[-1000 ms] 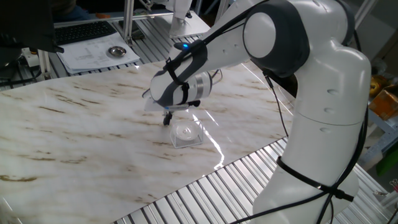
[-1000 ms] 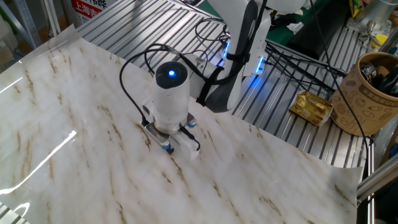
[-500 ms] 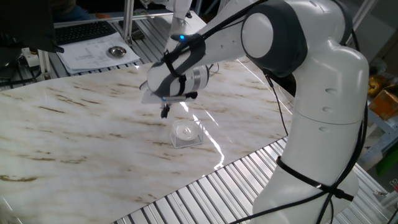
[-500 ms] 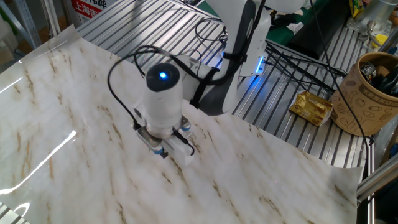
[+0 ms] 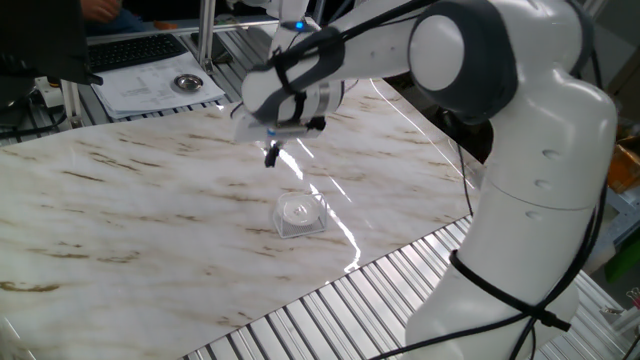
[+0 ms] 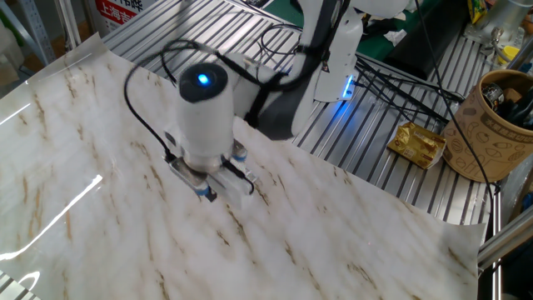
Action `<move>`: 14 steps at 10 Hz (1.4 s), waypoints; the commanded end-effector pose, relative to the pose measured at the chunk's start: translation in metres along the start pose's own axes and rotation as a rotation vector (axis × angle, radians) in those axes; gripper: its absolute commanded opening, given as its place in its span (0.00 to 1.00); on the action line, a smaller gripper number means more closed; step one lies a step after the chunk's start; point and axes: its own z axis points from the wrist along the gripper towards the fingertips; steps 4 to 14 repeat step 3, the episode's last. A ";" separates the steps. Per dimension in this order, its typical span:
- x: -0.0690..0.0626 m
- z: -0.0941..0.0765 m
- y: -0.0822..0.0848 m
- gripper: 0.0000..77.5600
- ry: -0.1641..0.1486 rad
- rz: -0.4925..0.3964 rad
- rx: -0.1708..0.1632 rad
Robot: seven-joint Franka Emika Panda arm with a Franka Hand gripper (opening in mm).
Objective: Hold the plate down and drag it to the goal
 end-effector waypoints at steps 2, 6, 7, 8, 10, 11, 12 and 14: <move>-0.002 -0.038 -0.014 0.00 0.009 -0.083 0.009; -0.002 -0.043 -0.015 0.00 0.010 -0.084 0.010; -0.002 -0.043 -0.015 0.00 0.010 -0.084 0.010; -0.002 -0.043 -0.015 0.00 0.010 -0.084 0.010; -0.002 -0.043 -0.015 0.00 0.010 -0.084 0.010; -0.002 -0.043 -0.015 0.00 0.010 -0.084 0.010; -0.002 -0.043 -0.015 0.00 0.010 -0.084 0.010; -0.002 -0.043 -0.015 0.00 0.010 -0.084 0.010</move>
